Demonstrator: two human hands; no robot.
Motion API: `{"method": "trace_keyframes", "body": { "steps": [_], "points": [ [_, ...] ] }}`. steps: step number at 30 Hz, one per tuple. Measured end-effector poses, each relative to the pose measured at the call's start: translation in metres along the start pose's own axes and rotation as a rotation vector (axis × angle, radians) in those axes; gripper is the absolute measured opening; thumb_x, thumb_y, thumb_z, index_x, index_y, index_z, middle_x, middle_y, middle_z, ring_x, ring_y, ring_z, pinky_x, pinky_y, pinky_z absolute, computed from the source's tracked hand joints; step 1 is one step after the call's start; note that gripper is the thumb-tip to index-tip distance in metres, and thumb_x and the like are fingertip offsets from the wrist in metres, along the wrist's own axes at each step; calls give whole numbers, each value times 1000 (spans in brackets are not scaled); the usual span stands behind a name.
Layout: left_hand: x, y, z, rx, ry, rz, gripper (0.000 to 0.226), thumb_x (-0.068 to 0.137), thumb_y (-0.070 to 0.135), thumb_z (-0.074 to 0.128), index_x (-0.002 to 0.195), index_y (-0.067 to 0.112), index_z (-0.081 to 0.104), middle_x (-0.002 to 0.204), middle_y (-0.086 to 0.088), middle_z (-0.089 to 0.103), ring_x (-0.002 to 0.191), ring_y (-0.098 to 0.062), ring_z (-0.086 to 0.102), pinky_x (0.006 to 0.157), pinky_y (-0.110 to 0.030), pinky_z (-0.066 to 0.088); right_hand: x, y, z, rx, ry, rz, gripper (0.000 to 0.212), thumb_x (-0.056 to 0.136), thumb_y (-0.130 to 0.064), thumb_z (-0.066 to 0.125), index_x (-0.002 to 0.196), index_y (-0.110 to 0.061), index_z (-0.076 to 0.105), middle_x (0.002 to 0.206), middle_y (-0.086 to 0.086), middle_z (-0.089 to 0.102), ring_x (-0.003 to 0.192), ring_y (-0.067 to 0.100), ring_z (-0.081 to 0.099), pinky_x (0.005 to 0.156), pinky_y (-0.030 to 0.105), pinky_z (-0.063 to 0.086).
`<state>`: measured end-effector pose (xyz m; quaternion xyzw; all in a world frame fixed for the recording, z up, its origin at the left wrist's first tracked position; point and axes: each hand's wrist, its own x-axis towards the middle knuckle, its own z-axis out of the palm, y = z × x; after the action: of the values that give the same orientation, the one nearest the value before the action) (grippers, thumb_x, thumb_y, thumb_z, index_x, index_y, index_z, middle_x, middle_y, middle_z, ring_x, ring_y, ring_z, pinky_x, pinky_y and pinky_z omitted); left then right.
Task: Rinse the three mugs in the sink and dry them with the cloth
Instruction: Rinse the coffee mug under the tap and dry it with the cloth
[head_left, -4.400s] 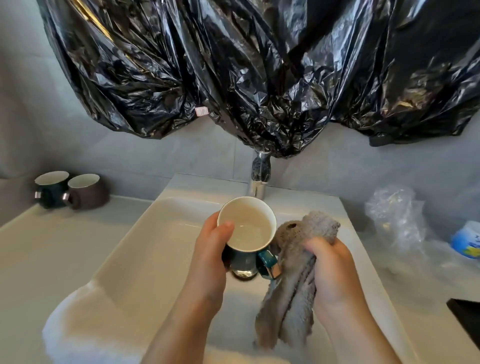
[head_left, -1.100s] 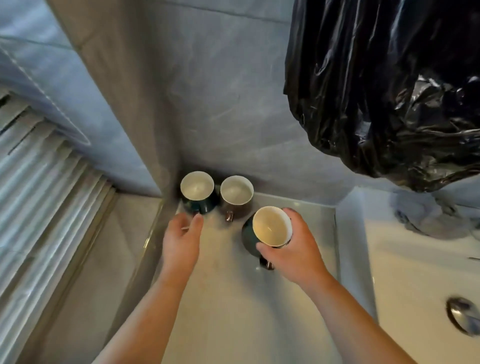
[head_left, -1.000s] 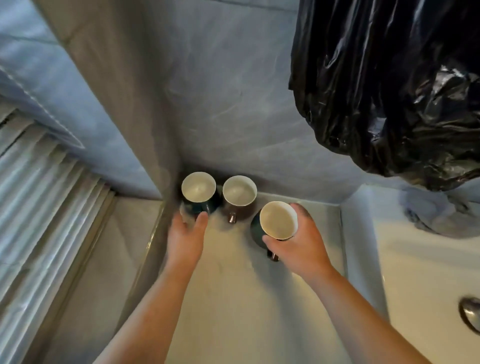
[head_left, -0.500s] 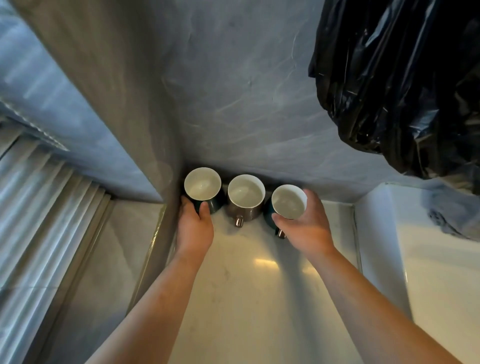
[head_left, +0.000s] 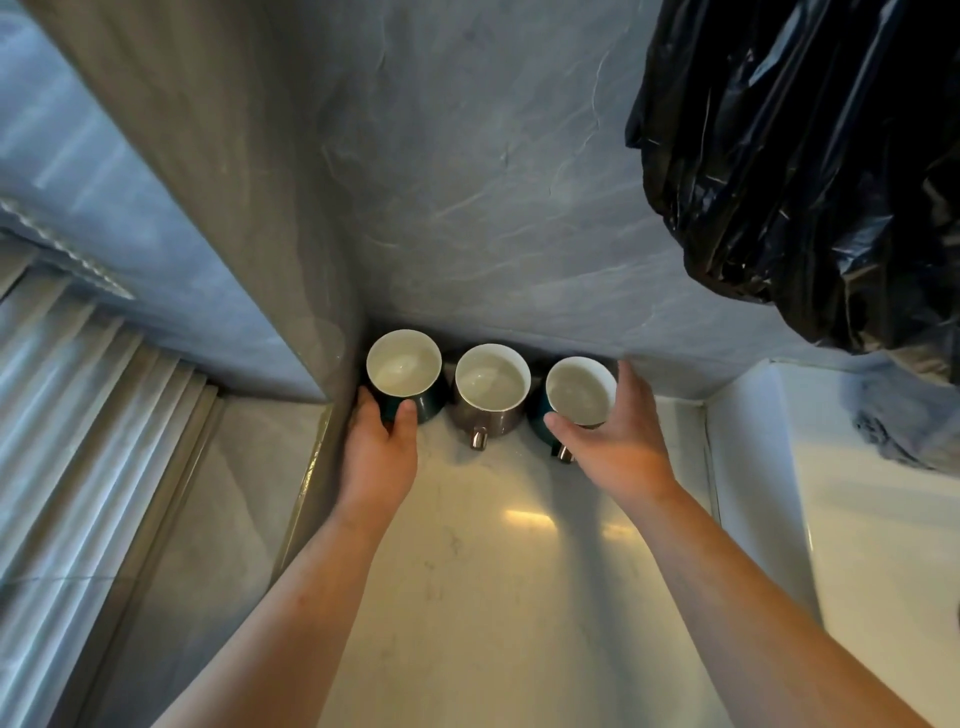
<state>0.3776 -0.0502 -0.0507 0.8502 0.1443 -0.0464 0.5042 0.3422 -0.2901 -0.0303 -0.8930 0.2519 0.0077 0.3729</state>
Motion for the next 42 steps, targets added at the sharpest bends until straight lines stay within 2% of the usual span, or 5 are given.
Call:
{"method": "trace_keyframes", "body": {
  "steps": [3, 6, 17, 27, 42],
  "points": [
    [-1, -1, -8, -42, 13, 35, 46, 106, 20, 48, 149, 5, 44, 151, -10, 51, 142, -23, 42, 118, -29, 29, -11, -24, 3, -228, 220, -425, 67, 77, -48, 72, 130, -10, 58, 128, 10, 62, 119, 30, 53, 99, 40, 44],
    [-1, 0, -15, -100, -3, 46, 43, 106, 15, 45, 149, 11, 46, 148, -3, 54, 138, -15, 46, 107, -14, 29, -6, -55, 13, -507, 104, -614, 53, 79, -56, 64, 112, -15, 69, 112, 3, 68, 106, 30, 61, 92, 40, 42],
    [5, 2, -17, -105, -51, 24, 46, 100, 8, 53, 146, 17, 50, 135, -4, 65, 127, -23, 58, 112, -43, 43, 18, -74, 35, -605, -78, -509, 85, 75, -71, 64, 137, -15, 51, 135, 5, 53, 126, 27, 49, 102, 37, 37],
    [3, 0, -15, -139, -66, 24, 53, 102, 11, 52, 153, 17, 41, 149, -1, 55, 139, -16, 47, 120, -37, 33, 11, -31, -2, -154, 129, -396, 53, 83, -47, 68, 125, -15, 63, 127, 9, 60, 119, 33, 54, 100, 36, 40],
    [2, 2, -17, -142, -56, 48, 54, 102, 6, 52, 154, 15, 40, 149, -1, 54, 139, -14, 46, 120, -35, 32, 30, 14, -17, -211, -194, -228, 92, 80, -44, 76, 155, -22, 28, 151, -7, 26, 139, 9, 32, 99, 17, 25]
  ]
}}
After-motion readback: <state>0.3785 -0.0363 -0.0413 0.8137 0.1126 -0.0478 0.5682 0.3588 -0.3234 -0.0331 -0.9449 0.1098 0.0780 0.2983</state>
